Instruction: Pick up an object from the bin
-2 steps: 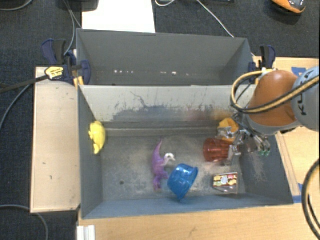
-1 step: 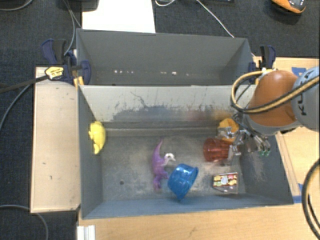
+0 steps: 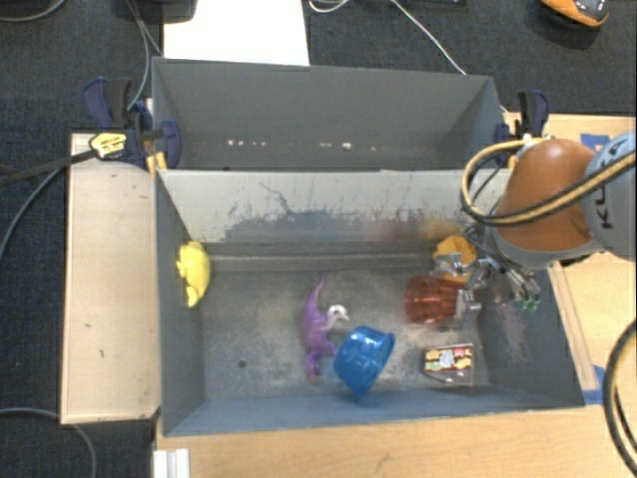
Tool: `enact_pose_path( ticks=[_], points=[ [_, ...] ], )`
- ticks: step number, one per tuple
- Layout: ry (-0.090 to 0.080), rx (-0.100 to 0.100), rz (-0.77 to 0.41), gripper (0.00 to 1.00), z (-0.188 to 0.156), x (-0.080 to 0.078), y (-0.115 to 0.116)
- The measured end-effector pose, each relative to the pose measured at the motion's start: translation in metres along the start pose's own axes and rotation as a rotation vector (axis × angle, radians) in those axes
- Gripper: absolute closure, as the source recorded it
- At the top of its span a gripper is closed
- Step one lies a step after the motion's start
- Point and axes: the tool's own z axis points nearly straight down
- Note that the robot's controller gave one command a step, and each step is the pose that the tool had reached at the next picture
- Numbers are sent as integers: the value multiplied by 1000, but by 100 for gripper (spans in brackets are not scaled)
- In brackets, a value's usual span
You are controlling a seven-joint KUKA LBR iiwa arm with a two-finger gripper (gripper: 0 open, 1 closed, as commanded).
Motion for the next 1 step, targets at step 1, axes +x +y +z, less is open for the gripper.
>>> enact_pose_path(
  ticks=[1],
  points=[
    [5,-1,0,100,-21,1,1]
  ],
)
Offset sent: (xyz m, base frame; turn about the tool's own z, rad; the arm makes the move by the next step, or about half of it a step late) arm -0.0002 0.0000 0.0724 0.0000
